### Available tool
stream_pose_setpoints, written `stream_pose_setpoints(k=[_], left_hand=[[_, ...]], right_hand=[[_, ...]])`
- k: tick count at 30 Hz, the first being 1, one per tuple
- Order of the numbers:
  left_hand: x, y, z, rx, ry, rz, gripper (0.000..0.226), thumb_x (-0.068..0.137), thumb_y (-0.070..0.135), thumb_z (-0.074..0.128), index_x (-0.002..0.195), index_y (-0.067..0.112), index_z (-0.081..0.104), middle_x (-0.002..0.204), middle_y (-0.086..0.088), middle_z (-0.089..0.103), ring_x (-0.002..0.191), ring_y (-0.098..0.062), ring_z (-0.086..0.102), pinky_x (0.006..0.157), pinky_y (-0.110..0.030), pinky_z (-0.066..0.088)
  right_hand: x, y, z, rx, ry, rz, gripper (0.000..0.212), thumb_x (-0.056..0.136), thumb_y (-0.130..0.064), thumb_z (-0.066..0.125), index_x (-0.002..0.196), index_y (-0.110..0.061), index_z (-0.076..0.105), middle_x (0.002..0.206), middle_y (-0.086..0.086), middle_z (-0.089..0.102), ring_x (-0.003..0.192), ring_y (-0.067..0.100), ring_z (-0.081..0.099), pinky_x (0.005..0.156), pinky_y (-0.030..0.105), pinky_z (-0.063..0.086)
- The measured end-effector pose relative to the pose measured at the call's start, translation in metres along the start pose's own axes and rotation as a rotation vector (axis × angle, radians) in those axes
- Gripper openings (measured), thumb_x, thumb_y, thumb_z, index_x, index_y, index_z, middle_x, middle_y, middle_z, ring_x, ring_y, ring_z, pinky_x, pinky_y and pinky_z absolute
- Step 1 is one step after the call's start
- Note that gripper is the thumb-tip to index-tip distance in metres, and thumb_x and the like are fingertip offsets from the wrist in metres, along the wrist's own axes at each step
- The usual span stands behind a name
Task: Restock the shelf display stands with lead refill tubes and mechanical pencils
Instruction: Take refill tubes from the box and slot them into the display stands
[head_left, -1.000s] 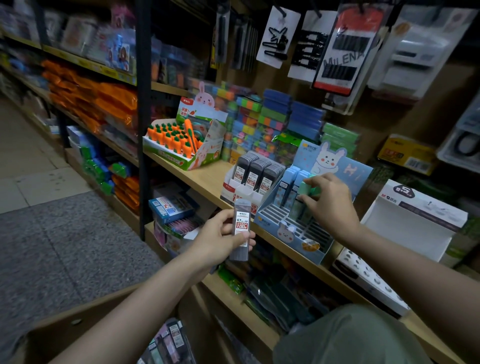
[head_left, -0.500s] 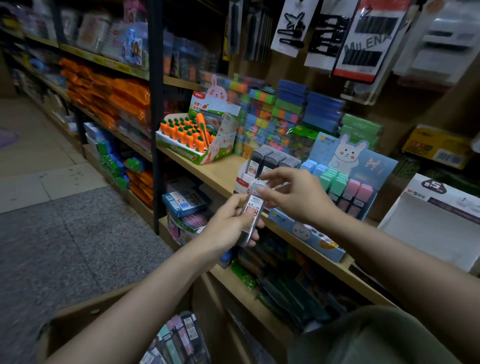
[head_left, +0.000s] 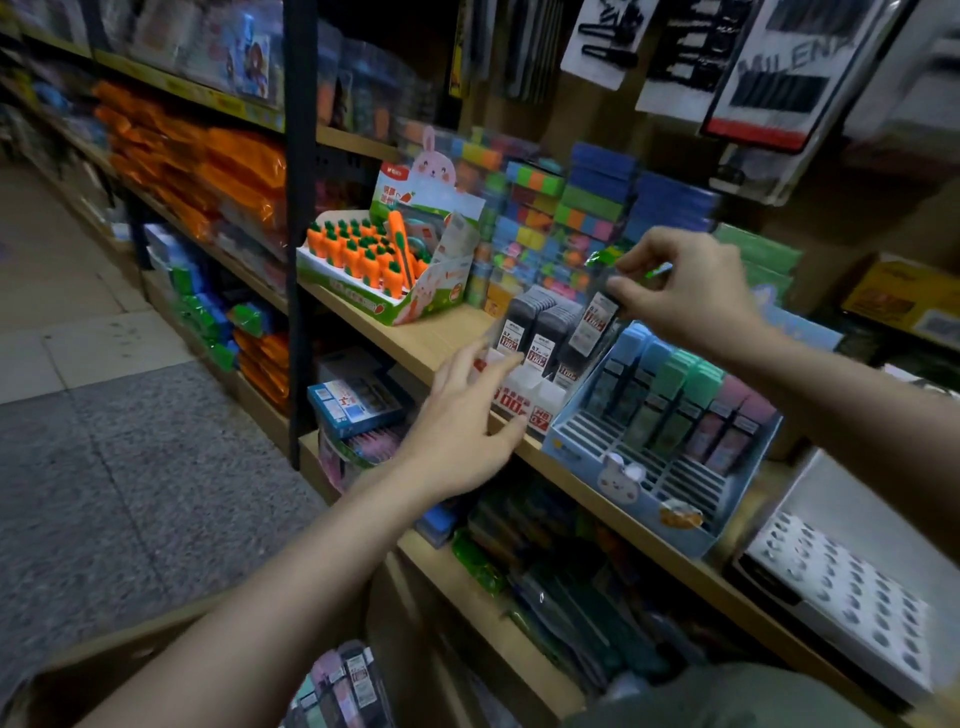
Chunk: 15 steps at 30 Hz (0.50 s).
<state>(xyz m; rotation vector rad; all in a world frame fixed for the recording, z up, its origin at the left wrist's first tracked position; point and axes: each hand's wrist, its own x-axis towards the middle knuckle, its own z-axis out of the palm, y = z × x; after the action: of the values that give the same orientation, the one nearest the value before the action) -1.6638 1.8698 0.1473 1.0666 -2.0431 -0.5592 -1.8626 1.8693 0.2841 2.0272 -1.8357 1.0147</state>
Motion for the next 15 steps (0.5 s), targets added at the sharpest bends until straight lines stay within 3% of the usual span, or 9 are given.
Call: stream_pose_setpoints(k=[4, 9, 13, 15], left_hand=[[0.003, -0.005, 0.014, 0.146, -0.061, 0.097, 0.062, 0.096, 0.042, 0.051, 0.15, 0.041, 0.021, 0.16, 0.015, -0.004, 0.148, -0.01, -0.006, 0.12, -0.044, 0.013], [0.007, -0.012, 0.018, 0.281, -0.079, 0.125, 0.065, 0.096, 0.042, 0.05, 0.152, 0.038, 0.016, 0.162, 0.006, -0.004, 0.15, -0.016, -0.004, 0.121, -0.046, 0.015], [0.007, -0.012, 0.023, 0.239, -0.044, 0.125, 0.067, 0.095, 0.037, 0.054, 0.152, 0.035, 0.018, 0.162, 0.005, -0.004, 0.15, -0.018, -0.001, 0.12, -0.044, 0.018], [0.005, -0.012, 0.025, 0.233, -0.039, 0.139, 0.069, 0.095, 0.035, 0.055, 0.152, 0.034, 0.017, 0.162, 0.004, -0.007, 0.15, -0.019, -0.003, 0.12, -0.044, 0.019]], right_hand=[[-0.003, 0.008, 0.017, -0.038, -0.051, -0.018, 0.01, 0.085, -0.025, 0.073, 0.088, -0.016, 0.069, 0.082, -0.001, 0.069, 0.073, 0.01, 0.064, 0.066, 0.022, 0.049], [-0.004, 0.013, 0.026, -0.088, -0.112, -0.068, 0.018, 0.08, -0.031, 0.079, 0.086, -0.014, 0.075, 0.073, -0.007, 0.065, 0.067, -0.005, 0.058, 0.056, 0.004, 0.042], [-0.01, 0.014, 0.034, -0.183, -0.132, -0.088, 0.018, 0.078, -0.036, 0.079, 0.084, -0.019, 0.076, 0.074, -0.007, 0.066, 0.07, 0.008, 0.06, 0.065, 0.031, 0.052], [-0.013, 0.014, 0.039, -0.238, -0.114, -0.122, 0.018, 0.079, -0.038, 0.078, 0.083, -0.021, 0.076, 0.08, -0.006, 0.064, 0.074, 0.012, 0.059, 0.066, 0.034, 0.051]])
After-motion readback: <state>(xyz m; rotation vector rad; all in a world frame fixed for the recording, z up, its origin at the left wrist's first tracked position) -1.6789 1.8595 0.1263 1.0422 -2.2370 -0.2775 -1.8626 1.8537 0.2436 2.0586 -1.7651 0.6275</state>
